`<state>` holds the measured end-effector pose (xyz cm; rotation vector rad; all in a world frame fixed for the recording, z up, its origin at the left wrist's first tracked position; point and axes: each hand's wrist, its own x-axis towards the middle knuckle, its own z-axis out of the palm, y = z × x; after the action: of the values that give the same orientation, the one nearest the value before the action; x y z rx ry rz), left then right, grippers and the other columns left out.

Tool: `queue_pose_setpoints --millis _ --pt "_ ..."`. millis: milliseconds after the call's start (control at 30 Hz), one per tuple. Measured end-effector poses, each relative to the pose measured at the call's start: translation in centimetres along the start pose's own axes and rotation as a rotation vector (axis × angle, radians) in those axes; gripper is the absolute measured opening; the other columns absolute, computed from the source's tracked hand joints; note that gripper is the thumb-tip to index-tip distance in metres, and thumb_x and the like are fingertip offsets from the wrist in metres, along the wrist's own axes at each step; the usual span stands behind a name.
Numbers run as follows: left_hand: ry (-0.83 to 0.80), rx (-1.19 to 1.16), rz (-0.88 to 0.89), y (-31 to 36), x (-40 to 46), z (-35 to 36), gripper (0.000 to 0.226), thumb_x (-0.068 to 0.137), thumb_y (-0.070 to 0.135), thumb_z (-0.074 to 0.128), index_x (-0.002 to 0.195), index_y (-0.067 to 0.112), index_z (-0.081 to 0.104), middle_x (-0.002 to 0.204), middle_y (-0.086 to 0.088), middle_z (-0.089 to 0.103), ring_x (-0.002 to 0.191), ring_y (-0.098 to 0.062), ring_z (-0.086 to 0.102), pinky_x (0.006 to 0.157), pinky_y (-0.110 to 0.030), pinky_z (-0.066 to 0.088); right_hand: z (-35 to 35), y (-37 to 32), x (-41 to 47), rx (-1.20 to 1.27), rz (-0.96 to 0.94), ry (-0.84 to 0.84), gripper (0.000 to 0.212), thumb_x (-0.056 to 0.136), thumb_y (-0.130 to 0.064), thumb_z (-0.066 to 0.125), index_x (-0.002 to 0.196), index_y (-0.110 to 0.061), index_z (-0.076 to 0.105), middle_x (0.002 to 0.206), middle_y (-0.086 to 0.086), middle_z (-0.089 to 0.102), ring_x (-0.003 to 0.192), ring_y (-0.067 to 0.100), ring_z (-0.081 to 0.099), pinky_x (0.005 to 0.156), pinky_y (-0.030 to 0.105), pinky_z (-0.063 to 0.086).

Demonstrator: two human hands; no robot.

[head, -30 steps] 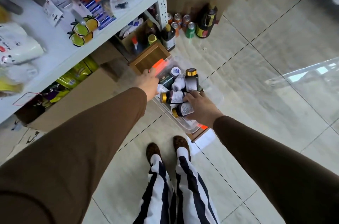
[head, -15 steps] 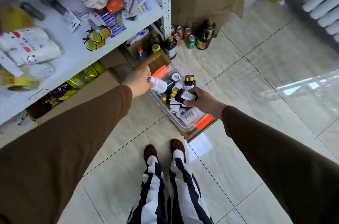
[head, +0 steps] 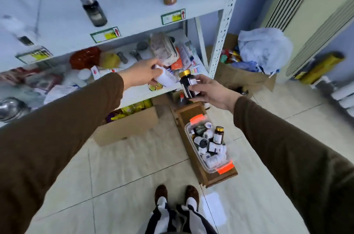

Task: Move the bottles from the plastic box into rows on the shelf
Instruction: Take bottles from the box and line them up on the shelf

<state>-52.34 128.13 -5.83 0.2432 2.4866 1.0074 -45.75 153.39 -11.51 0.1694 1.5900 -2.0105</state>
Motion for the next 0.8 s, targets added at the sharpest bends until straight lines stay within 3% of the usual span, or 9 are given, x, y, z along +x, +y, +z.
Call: queue_pose_setpoints --millis 133,233,367,500,633,700,800 --pt "0.092 0.033 0.014 1.0 -5.2 -6.7 0.023 0.099 0.026 0.048 0.120 0.022 0.056 0.109 -0.008 0.061 0.083 -0.019 0.066 0.070 -0.028 0.058 5.6 -5.5 1.2 -0.049 -0.058 -0.117 0.040 0.094 -0.006 0.050 0.134 -0.012 0.046 0.124 0.012 0.054 0.113 0.028 0.053 0.100 0.054 0.049" --pt "0.173 0.008 0.003 0.8 -9.5 -10.9 0.026 0.095 0.025 0.047 0.114 0.034 0.062 0.103 -0.001 0.061 0.084 -0.017 0.065 0.071 -0.031 0.058 10.6 -8.5 2.0 -0.121 -0.119 -0.186 0.037 0.089 -0.021 0.064 0.125 -0.020 0.055 0.122 0.007 0.058 0.112 0.026 0.056 0.096 0.057 0.051" --pt "0.283 -0.021 0.002 -1.0 -14.9 -15.5 0.021 0.097 0.022 0.051 0.113 0.026 0.064 0.108 -0.004 0.065 0.079 -0.012 0.066 0.056 -0.019 0.053 18.1 -11.2 3.1 -0.250 -0.220 -0.219 0.039 0.075 -0.043 0.081 0.109 -0.036 0.066 0.117 -0.003 0.067 0.103 0.017 0.064 0.078 0.045 0.059" --pt "0.323 -0.033 -0.040 -4.4 -20.2 -20.1 0.023 0.096 0.026 0.059 0.119 0.021 0.061 0.117 -0.009 0.062 0.094 -0.024 0.066 0.071 -0.024 0.054 25.9 -12.1 4.9 -0.240 -0.224 -0.284 0.039 0.076 -0.044 0.079 0.110 -0.029 0.065 0.100 -0.005 0.072 0.093 0.018 0.067 0.082 0.043 0.056" --pt "0.392 0.010 -0.051 -9.0 -25.3 -25.3 0.028 0.093 0.020 0.064 0.121 0.020 0.059 0.098 0.006 0.054 0.073 -0.003 0.059 0.057 -0.006 0.046 34.7 -12.0 6.2 -0.190 -0.217 -0.353 0.042 0.078 -0.041 0.072 0.113 -0.019 0.068 0.096 0.000 0.068 0.090 0.020 0.061 0.071 0.032 0.053" --pt "0.397 -0.041 -0.067 -11.6 -27.8 -28.0 0.031 0.092 0.016 0.067 0.122 0.018 0.059 0.099 0.004 0.054 0.072 -0.003 0.062 0.065 -0.012 0.052 39.2 -11.8 6.9 -0.181 -0.222 -0.402 0.047 0.080 -0.038 0.071 0.118 -0.013 0.063 0.099 0.005 0.066 0.092 0.025 0.060 0.078 0.037 0.050" --pt "0.388 -0.099 -0.079 -15.3 -31.4 -32.0 0.037 0.091 0.009 0.068 0.126 0.013 0.057 0.113 -0.005 0.055 0.082 -0.020 0.067 0.081 -0.028 0.058 45.5 -11.6 8.1 -0.147 -0.235 -0.456 0.037 0.088 -0.029 0.065 0.121 -0.014 0.055 0.108 0.014 0.065 0.098 0.031 0.060 0.088 0.046 0.045"
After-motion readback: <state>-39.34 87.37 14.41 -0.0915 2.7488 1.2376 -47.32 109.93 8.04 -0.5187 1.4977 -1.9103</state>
